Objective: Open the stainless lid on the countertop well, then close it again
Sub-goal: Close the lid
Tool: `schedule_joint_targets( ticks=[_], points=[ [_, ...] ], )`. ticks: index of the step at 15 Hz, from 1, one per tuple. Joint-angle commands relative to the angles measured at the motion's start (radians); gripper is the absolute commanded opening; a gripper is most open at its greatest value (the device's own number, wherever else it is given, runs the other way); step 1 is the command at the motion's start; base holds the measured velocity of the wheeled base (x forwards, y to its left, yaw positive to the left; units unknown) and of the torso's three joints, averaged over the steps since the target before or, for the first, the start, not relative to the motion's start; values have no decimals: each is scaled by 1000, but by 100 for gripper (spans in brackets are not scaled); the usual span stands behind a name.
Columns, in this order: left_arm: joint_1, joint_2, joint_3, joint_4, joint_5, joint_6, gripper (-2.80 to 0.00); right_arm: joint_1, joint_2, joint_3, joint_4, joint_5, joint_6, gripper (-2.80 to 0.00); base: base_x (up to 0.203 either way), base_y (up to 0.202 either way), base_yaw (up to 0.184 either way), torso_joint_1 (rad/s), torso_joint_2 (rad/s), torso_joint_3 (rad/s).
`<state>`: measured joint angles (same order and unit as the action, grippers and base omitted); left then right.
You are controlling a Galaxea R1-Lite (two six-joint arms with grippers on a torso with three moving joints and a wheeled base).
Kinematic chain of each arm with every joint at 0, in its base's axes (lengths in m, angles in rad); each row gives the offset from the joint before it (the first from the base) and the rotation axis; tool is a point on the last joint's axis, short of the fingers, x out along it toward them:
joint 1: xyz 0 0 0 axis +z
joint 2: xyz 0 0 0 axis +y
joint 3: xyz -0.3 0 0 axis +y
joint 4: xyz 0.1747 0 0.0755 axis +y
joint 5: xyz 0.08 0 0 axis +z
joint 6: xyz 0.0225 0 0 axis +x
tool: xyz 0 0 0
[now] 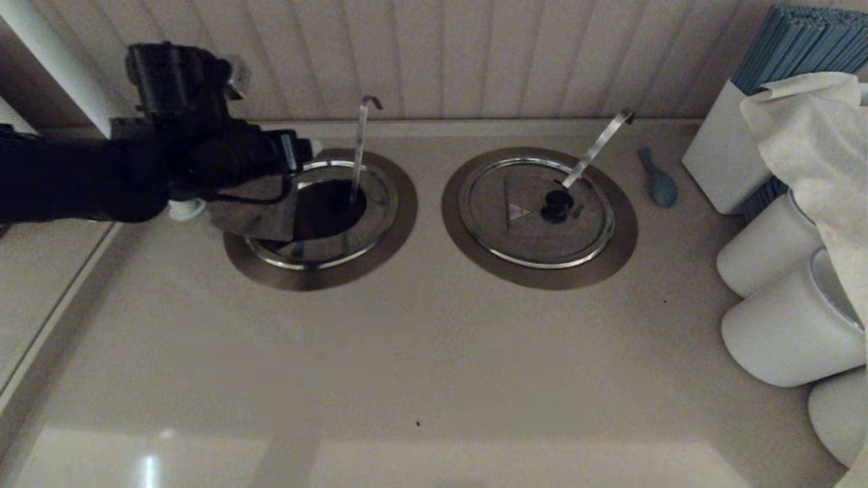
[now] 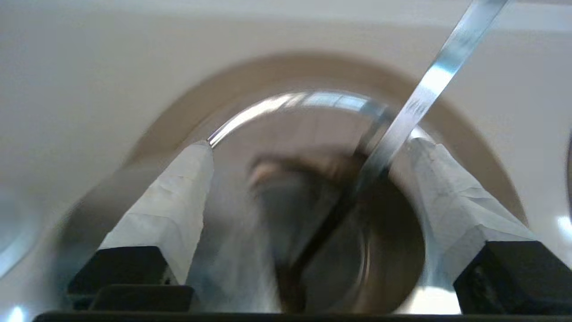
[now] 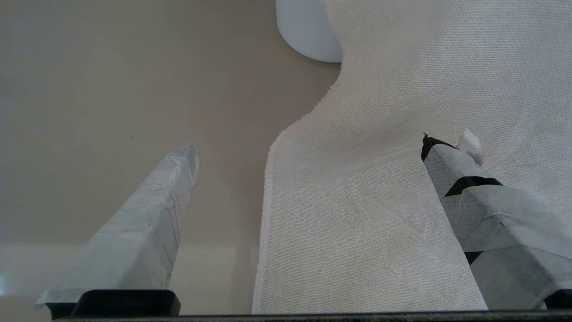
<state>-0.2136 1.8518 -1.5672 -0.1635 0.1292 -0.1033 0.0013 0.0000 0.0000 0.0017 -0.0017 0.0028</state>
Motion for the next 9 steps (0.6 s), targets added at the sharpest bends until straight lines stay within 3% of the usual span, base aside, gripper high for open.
schedule_joint_targets(
  ticks=[1,3,4,8,9],
  points=[
    [2,-108,2,91,50,-93,0,0,2,0,0,0,-1,0,0,0,0,0,0,0],
    [-17,-135,38,106,193,-297,0,0,2,0,0,0,0,0,0,0,0,0,0,0],
    [-5,-175,84,105,211,-327,0,0,2,0,0,0,-1,0,0,0,0,0,0,0],
    [41,-379,335,52,154,-379,0,0,2,0,0,0,-1,0,0,0,0,0,0,0],
    [49,-396,392,43,145,-432,0,0,2,0,0,0,0,0,0,0,0,0,0,0]
  ],
)
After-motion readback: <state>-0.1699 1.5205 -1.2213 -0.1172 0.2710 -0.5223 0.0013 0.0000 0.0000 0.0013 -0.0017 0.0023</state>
